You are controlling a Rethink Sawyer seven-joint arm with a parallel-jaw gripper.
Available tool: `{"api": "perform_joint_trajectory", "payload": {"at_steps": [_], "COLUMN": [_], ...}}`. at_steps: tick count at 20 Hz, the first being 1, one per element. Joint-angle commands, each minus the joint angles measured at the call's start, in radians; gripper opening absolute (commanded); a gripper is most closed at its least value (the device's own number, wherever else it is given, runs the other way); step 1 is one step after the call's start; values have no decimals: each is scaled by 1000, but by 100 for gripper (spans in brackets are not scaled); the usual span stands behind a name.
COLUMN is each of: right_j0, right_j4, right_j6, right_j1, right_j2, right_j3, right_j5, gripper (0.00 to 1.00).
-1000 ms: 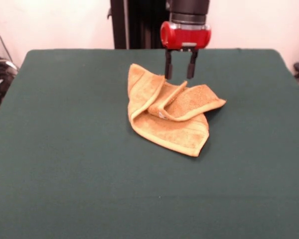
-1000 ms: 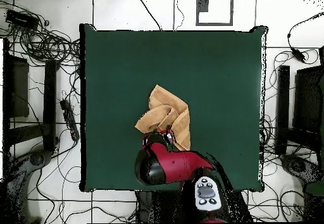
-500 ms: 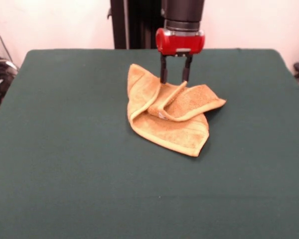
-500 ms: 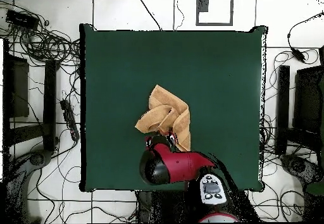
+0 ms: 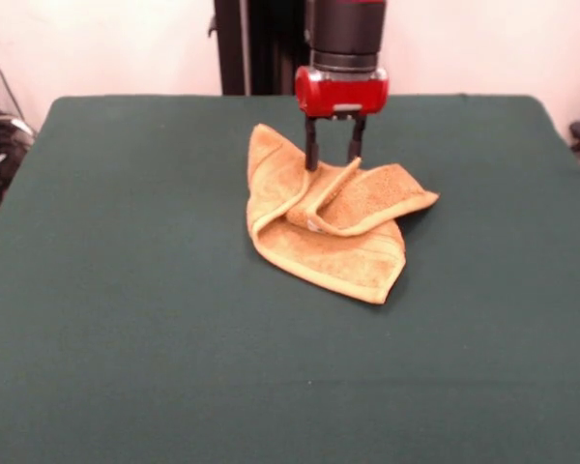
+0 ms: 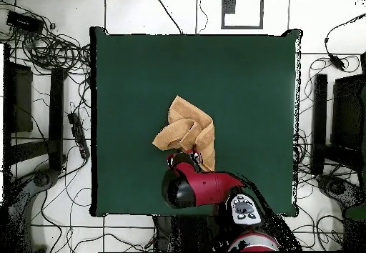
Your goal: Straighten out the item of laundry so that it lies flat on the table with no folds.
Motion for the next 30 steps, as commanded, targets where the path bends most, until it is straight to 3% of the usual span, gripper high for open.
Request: {"api": "perform_joint_trajectory", "payload": {"at_steps": [1,10,23,30], "right_j0": [-10,-67,22,29], "right_j4": [-45,-106,-81,-82], "right_j6": [164,175,157,137], "right_j1": [31,12,-39,-81], "right_j2": [177,240,134,115], "right_j3": [-53,-15,-12,-17], "right_j5": [-117,-143,-159,-82], "gripper": [100,100,100,100]}}
